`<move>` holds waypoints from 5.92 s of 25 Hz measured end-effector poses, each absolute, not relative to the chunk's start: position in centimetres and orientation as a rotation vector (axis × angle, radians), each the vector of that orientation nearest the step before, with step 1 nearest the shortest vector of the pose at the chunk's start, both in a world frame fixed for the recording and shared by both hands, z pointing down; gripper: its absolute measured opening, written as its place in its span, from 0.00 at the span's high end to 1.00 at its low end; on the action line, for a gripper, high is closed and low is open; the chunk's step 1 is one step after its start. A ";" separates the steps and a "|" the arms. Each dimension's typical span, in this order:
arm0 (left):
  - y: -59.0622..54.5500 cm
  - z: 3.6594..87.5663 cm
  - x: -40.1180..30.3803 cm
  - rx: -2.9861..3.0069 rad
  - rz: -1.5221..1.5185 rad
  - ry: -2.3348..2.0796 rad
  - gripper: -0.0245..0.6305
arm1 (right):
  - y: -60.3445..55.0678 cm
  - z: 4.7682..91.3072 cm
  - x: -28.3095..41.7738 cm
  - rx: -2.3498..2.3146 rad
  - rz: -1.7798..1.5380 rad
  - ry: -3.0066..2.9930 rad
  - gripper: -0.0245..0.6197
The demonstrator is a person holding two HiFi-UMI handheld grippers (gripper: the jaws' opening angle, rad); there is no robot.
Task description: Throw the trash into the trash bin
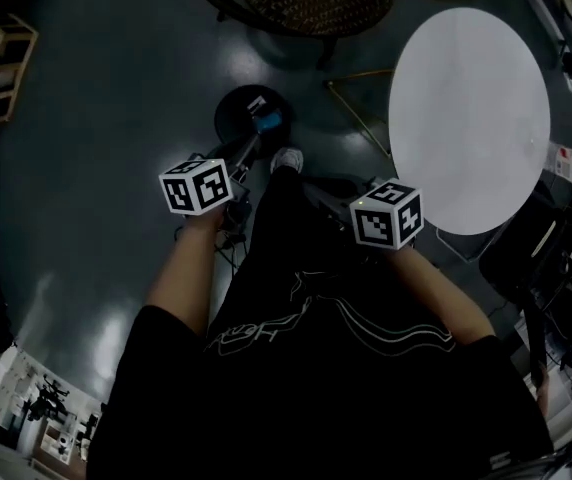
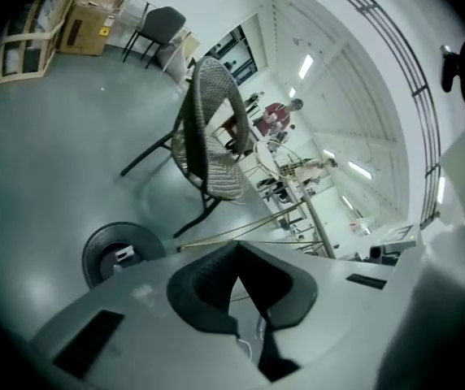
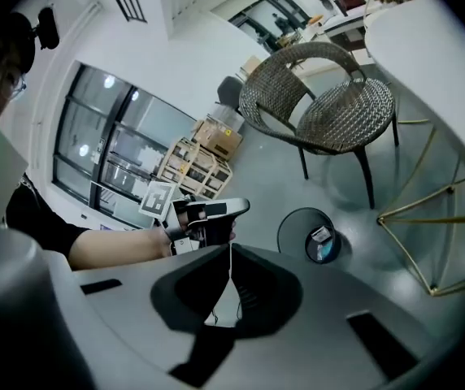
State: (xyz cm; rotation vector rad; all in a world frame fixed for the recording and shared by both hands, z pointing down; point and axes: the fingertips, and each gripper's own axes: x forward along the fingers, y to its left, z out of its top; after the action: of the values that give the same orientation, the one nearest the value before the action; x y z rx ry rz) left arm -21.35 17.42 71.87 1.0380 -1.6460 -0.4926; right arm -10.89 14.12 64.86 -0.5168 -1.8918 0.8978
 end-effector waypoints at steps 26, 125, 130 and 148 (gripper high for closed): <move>-1.7 30.2 2.9 2.138 -0.514 -1.515 0.95 | -7.4 36.3 8.7 -0.038 1.014 -2.682 0.91; -35.6 41.5 6.3 2.180 0.302 -1.706 0.72 | -25.9 43.8 26.2 0.777 1.324 -2.584 0.91; -31.8 39.1 6.6 2.161 0.194 -1.714 0.72 | -23.8 42.9 26.2 0.720 1.290 -2.609 0.91; -12.3 32.7 6.0 2.023 -0.003 -1.972 0.73 | -13.1 39.7 22.4 0.272 1.151 -2.696 0.91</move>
State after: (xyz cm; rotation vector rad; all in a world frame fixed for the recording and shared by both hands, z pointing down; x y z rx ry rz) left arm 6.02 -12.27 32.66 2.0227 -1.9723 -0.0025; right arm 22.36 -13.08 39.75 0.2716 -2.6961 1.1510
